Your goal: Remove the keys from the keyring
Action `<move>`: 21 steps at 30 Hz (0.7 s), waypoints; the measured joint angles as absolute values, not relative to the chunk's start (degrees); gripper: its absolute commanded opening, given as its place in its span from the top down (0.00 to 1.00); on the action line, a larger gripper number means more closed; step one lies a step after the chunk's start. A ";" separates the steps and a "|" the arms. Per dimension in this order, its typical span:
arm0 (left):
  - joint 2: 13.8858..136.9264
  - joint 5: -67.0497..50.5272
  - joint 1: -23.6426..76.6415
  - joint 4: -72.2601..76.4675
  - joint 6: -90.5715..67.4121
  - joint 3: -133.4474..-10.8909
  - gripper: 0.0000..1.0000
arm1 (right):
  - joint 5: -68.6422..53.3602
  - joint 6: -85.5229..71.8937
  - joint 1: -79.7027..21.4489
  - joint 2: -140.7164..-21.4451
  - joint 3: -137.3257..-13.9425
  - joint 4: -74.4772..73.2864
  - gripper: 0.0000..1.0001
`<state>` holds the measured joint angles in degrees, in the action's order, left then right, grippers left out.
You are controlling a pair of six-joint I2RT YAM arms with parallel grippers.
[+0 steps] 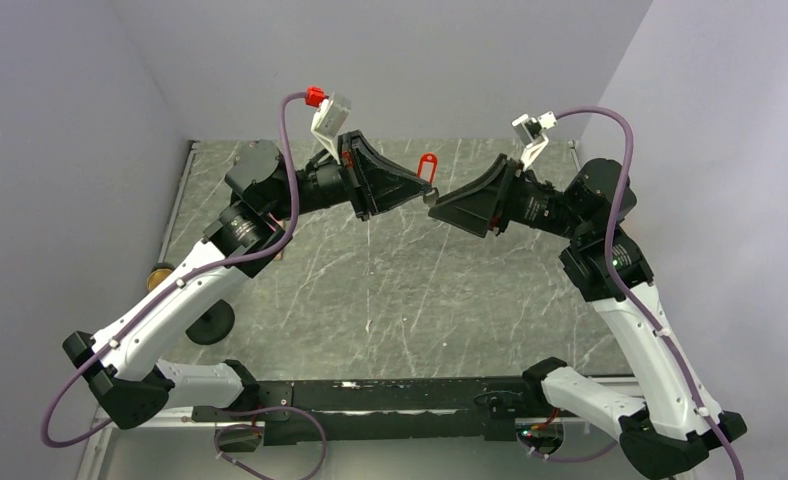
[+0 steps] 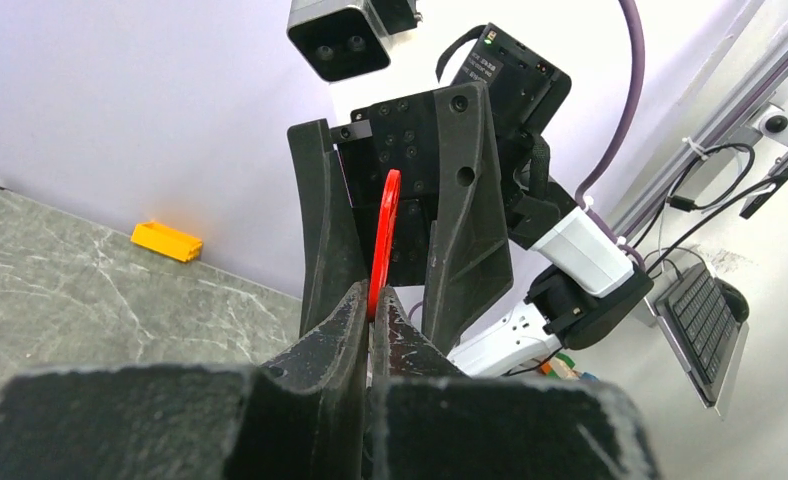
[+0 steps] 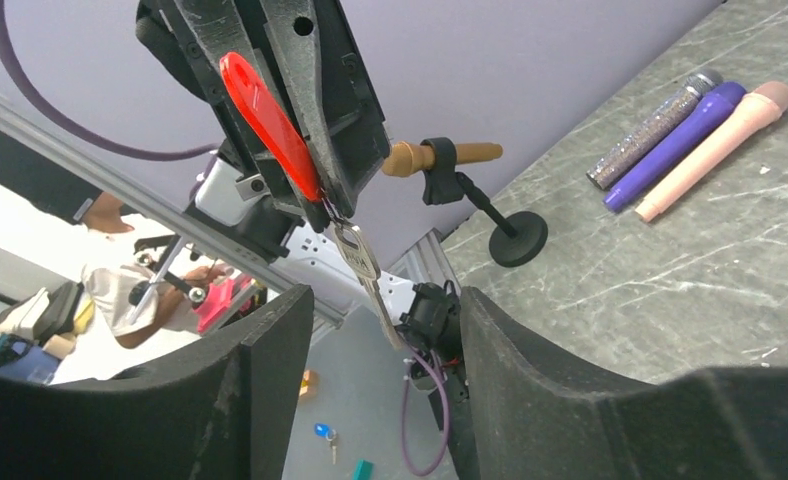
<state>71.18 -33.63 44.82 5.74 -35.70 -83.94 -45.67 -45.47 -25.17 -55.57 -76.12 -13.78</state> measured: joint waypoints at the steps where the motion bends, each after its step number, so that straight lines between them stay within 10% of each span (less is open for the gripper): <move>1: 71.18 -33.52 44.82 6.37 -36.10 -83.66 1.00 | -45.78 -45.67 -25.17 -55.68 -76.07 -13.43 0.45; 21: 71.40 -33.10 44.80 8.71 -36.86 -83.22 1.00 | -47.11 -48.97 -25.17 -58.50 -75.42 -6.59 0.68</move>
<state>71.40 -33.10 44.80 8.71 -36.86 -83.22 -47.11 -48.97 -25.17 -58.50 -75.42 -6.59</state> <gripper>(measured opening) 0.077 0.382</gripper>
